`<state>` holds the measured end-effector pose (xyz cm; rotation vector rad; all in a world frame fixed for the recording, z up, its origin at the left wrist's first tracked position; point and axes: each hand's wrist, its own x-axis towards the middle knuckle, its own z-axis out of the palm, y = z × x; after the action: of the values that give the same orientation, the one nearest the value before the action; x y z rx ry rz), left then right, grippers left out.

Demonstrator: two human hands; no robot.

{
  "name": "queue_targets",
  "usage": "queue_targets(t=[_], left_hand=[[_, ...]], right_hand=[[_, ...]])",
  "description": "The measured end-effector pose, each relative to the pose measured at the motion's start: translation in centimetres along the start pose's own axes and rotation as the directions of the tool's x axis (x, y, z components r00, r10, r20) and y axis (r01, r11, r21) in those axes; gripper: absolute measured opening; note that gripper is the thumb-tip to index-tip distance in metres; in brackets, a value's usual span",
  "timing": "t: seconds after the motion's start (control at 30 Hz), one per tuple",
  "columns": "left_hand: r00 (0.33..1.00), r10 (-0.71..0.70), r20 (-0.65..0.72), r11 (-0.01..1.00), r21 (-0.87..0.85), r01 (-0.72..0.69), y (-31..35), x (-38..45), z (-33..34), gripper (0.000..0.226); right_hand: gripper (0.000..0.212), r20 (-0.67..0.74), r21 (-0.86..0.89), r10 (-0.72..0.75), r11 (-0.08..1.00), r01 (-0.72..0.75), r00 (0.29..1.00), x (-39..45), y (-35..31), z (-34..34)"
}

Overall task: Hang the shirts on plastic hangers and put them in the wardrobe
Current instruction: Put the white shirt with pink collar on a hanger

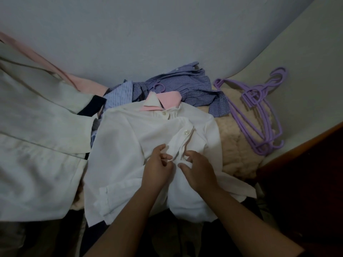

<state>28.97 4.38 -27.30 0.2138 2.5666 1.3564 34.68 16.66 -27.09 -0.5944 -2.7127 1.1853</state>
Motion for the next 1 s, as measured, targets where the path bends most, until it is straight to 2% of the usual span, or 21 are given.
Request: queue_targets(t=[0.13,0.2,0.27,0.4,0.57,0.77,0.9,1.0], left_hand=[[0.998,-0.051,-0.049,0.989,-0.142,0.043,1.0,-1.0,-0.9,0.046],[0.994,-0.101,-0.034,0.969,-0.228,0.091,1.3,-1.6,-1.0,0.045],[0.988,-0.152,-0.007,0.936,-0.322,0.142,1.7,-2.3,-1.0,0.046],[0.986,-0.164,0.037,0.897,-0.411,0.165,2.3,-3.0,-0.8,0.051],[0.976,-0.201,0.079,0.857,-0.469,0.215,2.3,-3.4,-0.9,0.050],[0.980,-0.189,0.067,0.856,-0.478,0.198,2.6,-3.8,-0.9,0.049],[0.981,-0.183,0.056,0.857,-0.480,0.187,2.9,-4.1,-1.0,0.048],[0.981,-0.188,0.042,0.858,-0.479,0.185,2.9,-4.1,-1.1,0.047]], right_hand=[[0.016,-0.005,0.067,0.055,0.996,-0.054,0.998,0.1,-0.6,-0.2],[0.028,0.019,0.227,0.167,0.959,-0.167,0.986,-0.1,-0.8,-0.5],[0.031,0.080,0.397,0.279,0.872,-0.288,0.957,-0.5,-1.2,-0.9],[0.031,0.168,0.513,0.343,0.770,-0.379,0.924,-1.1,-1.6,-1.1],[0.037,0.206,0.550,0.333,0.738,-0.390,0.920,-1.3,-1.9,-1.4],[0.026,0.205,0.531,0.321,0.757,-0.381,0.925,-1.7,-2.4,-1.9],[0.039,0.186,0.505,0.299,0.788,-0.352,0.936,-1.9,-2.5,-2.1],[0.032,0.172,0.478,0.300,0.807,-0.346,0.938,-1.8,-2.6,-2.1]])
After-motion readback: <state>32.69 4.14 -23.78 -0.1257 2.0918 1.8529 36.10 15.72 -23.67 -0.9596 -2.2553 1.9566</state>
